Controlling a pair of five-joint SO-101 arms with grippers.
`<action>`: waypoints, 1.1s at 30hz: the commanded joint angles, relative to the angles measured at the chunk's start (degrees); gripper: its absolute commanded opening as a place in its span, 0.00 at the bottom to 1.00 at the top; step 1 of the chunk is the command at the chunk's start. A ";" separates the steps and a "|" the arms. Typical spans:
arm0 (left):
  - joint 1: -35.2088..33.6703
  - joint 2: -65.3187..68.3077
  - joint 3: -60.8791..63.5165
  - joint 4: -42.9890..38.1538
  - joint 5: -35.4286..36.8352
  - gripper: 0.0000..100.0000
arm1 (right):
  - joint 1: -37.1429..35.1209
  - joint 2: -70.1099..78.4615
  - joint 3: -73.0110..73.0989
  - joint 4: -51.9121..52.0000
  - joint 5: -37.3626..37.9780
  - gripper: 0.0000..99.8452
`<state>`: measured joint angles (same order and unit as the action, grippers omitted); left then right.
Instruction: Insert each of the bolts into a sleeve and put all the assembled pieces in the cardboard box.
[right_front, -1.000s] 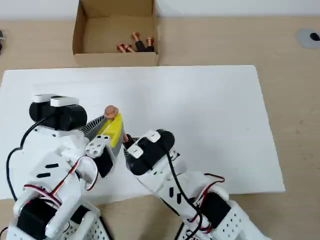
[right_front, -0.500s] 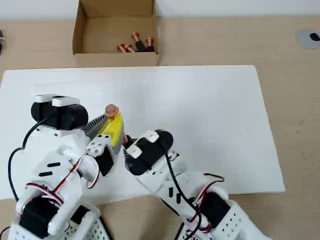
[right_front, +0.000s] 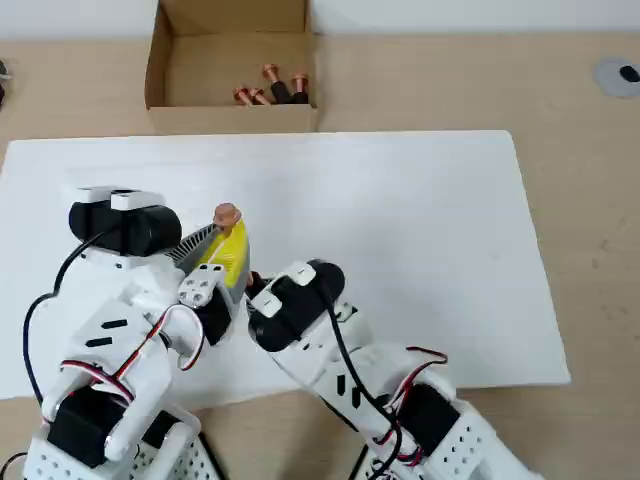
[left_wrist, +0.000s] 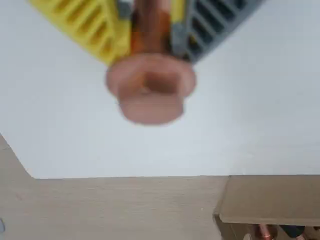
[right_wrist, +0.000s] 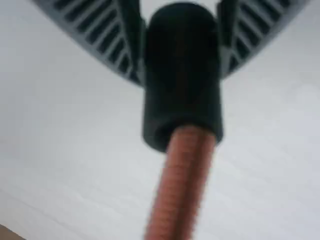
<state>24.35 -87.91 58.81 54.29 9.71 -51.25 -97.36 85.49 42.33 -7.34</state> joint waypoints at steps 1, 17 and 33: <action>0.70 0.66 0.53 -0.18 -0.44 0.01 | -0.04 -0.66 -6.02 -2.90 -0.62 0.01; 0.79 0.40 -0.70 2.37 -0.35 0.01 | -0.04 -0.57 -6.02 -2.90 -0.62 0.01; 5.98 0.75 -20.04 20.92 -5.98 0.01 | 2.68 -0.31 -6.11 -5.45 -0.62 0.01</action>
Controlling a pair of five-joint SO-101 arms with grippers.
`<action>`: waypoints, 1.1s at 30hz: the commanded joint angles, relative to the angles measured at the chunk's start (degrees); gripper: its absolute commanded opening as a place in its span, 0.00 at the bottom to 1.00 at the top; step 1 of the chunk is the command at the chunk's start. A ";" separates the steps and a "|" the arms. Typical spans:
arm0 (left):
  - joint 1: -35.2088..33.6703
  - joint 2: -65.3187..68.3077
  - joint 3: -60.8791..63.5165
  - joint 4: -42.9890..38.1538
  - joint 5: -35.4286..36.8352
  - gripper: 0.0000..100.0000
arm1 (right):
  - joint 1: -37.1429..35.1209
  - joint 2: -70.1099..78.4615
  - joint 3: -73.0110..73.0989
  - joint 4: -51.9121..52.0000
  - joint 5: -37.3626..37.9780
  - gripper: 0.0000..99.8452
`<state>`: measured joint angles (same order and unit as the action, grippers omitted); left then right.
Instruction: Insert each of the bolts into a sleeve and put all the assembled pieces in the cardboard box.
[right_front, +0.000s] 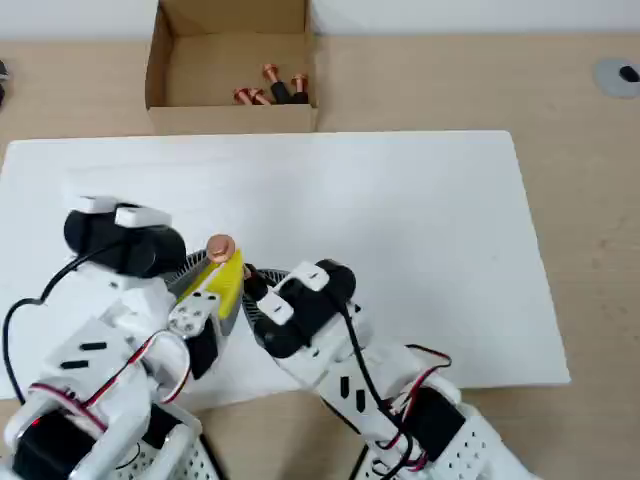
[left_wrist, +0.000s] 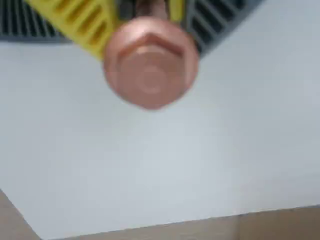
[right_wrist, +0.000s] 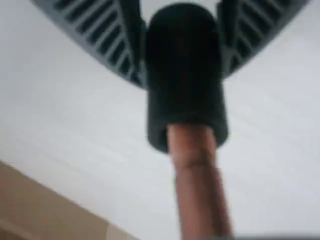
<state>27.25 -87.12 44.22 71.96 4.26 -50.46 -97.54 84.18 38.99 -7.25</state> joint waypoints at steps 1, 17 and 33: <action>4.75 -0.04 -6.42 4.40 -0.53 0.01 | 1.89 -0.13 -4.79 -2.11 -0.70 0.01; 5.27 0.04 -9.76 7.12 -5.10 0.01 | 1.89 -0.13 -8.84 -1.58 -0.70 0.01; -32.79 -0.48 9.49 -11.08 -8.26 0.01 | 13.32 31.43 -28.35 -15.65 9.23 0.01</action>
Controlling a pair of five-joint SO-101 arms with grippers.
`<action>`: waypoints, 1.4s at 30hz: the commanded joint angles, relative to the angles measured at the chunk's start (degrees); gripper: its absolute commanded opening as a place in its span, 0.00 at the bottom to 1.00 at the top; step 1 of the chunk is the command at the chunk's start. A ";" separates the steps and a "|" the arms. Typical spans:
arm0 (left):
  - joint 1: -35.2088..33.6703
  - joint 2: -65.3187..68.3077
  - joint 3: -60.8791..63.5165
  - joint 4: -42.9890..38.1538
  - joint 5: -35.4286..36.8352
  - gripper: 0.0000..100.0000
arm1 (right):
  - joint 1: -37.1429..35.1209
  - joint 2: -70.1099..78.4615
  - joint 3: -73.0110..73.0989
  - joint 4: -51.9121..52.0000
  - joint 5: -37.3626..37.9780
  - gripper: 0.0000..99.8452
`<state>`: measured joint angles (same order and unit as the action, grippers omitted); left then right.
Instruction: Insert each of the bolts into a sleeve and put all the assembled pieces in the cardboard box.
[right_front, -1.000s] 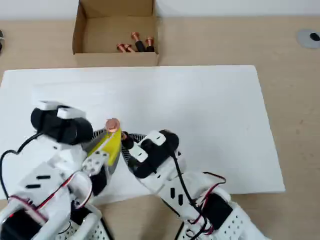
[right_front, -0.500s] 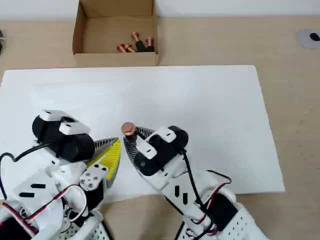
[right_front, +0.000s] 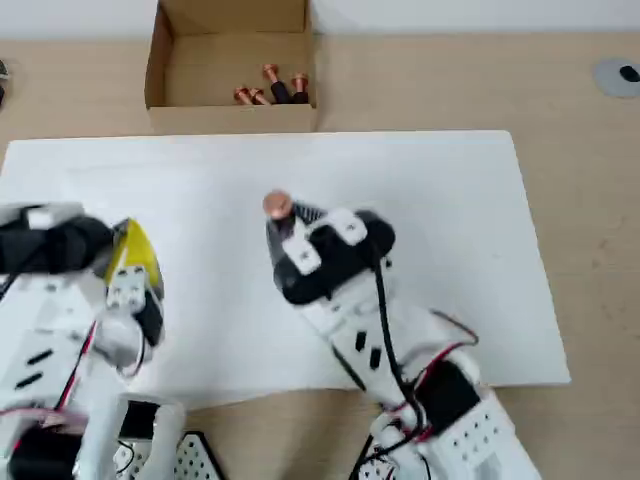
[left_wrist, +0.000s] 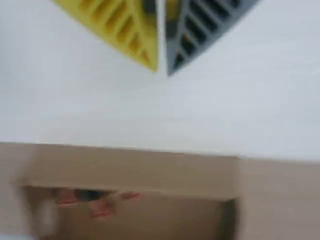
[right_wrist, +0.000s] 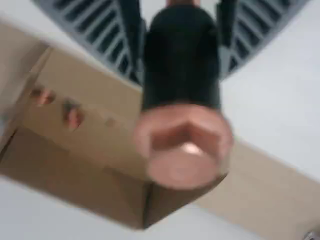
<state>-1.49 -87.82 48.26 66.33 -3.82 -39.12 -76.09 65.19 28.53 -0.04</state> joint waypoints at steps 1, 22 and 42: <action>-5.19 0.22 7.30 -7.12 -0.18 0.01 | 2.59 13.93 -12.18 -6.68 2.20 0.01; -8.35 0.22 24.35 -15.65 -0.18 0.01 | 14.37 104.92 -91.91 -16.62 5.01 0.01; -8.26 0.22 28.75 -15.47 3.52 0.01 | 18.77 160.75 -151.96 -14.24 8.62 0.06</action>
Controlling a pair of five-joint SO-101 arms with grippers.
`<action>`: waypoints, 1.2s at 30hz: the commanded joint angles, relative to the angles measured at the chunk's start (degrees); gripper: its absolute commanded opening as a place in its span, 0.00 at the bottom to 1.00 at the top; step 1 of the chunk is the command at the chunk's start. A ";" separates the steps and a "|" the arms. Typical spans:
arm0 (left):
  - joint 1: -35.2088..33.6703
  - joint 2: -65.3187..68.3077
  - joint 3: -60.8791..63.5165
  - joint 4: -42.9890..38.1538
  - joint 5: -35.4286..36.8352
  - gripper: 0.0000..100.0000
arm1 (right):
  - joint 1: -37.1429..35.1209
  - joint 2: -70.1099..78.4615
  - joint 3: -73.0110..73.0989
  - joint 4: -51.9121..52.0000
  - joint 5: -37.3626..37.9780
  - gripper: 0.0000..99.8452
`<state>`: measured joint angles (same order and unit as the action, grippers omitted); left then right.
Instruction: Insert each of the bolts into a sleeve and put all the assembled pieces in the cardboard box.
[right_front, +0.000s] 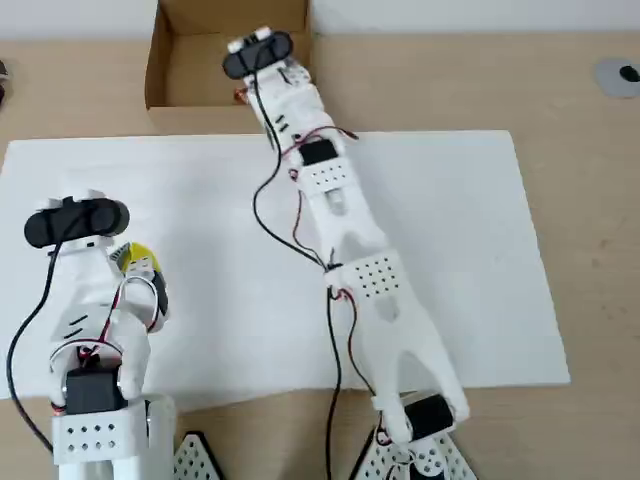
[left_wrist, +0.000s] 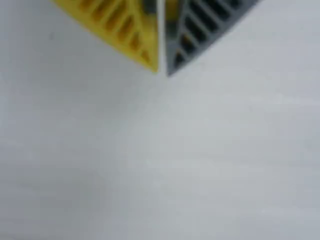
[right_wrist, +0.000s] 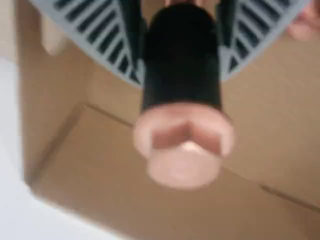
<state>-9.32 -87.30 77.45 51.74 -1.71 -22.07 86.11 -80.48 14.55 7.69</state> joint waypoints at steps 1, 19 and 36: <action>-0.44 -0.31 -0.44 -0.79 1.67 0.01 | 1.98 -1.45 -6.37 -0.26 0.88 0.08; -0.53 -0.31 -2.29 3.08 1.67 0.01 | 1.98 -1.54 -6.81 3.16 0.62 0.14; -0.70 -0.31 -2.02 8.79 5.89 0.01 | 2.24 -27.47 -14.99 55.03 -17.32 0.02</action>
<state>-9.32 -87.30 77.45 59.47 3.82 -20.75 72.40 -92.26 53.76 -5.76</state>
